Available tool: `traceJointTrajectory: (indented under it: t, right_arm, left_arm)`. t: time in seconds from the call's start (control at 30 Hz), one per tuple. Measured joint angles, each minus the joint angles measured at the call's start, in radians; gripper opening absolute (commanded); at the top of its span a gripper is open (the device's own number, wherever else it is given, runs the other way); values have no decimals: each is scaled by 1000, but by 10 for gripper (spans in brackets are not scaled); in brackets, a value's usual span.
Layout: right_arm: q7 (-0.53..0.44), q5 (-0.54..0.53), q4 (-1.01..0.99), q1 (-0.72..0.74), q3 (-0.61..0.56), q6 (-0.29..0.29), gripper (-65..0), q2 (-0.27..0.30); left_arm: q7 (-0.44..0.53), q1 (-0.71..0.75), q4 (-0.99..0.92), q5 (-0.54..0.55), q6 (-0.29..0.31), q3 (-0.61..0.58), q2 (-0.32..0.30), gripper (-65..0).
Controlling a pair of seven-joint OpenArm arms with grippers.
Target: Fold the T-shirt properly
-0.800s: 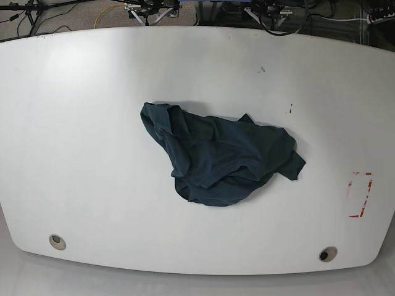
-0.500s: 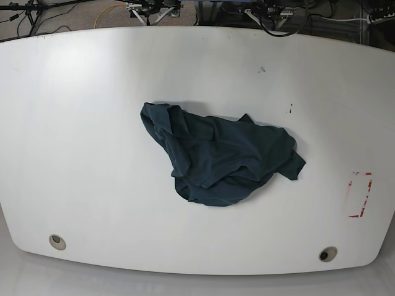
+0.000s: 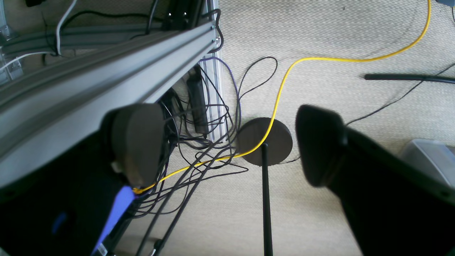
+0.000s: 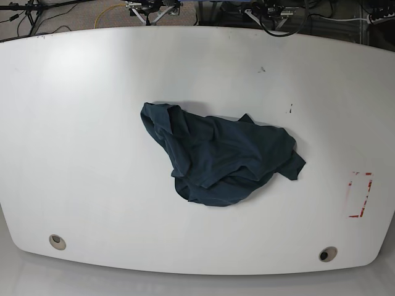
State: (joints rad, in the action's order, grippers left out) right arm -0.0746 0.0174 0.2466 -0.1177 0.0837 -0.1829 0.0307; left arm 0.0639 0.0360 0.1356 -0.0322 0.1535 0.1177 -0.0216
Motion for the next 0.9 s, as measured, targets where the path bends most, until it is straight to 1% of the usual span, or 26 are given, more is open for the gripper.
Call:
traceJointTrajectory:
  t: [0.27,0.33,0.47,0.9]
  right_arm:
    - [0,0,1,-3,-1,0,-95,0]
    - [1,1,1,-3,-1,0,-94,0]
    - [1,0,1,-3,-1,0,-93,0]
    - [0,1,4,-8,-5,0,-95,0]
  left_arm:
    - [-17,26,87,11,3,35,-1,-128]
    - [-45,38,129,14,8,45,0,-130]
    - [-42,48,169,25,18,45,-1,-129]
    - [-56,74,197,20,22,32,-1,-127]
